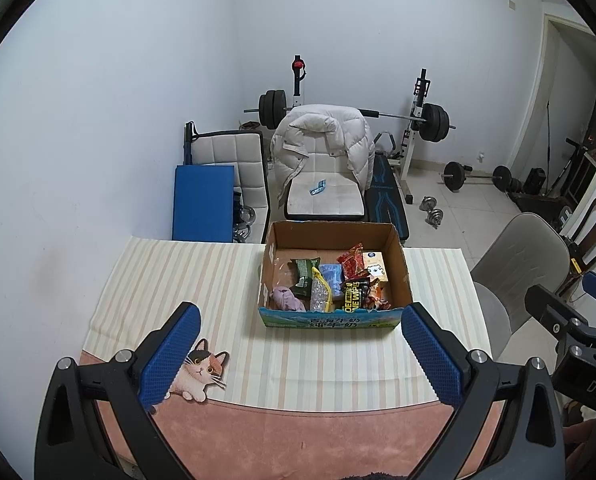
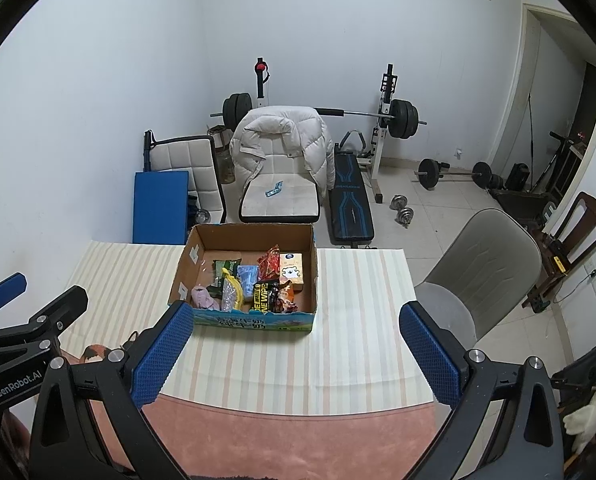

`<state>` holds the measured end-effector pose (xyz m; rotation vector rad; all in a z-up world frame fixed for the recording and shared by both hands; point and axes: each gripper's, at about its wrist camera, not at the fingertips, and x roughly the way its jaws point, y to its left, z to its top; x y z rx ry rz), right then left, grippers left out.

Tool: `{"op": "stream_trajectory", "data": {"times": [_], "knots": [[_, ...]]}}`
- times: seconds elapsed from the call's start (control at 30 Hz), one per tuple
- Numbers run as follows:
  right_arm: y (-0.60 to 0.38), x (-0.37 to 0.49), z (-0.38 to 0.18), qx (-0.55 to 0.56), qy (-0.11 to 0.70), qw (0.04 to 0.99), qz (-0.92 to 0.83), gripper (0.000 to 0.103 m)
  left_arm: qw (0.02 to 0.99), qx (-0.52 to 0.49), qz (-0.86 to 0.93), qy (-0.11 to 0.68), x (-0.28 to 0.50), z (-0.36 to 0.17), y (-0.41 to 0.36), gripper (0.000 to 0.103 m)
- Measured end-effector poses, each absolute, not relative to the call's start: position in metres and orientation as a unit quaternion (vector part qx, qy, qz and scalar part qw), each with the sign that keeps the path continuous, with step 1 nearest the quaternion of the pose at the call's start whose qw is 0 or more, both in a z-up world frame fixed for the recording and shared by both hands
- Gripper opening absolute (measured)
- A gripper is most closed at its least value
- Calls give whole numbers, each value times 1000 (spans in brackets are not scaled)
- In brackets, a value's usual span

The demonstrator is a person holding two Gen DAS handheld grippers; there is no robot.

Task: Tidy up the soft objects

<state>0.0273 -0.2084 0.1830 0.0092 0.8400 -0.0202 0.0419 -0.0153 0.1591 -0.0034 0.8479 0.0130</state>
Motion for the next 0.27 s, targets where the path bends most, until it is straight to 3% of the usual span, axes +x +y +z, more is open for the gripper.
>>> {"op": "stream_trajectory", "data": {"times": [0.27], "knots": [[-204,25,186,5,405,914,-14,103,915,-8,6,404,38,161,-14,103]]}}
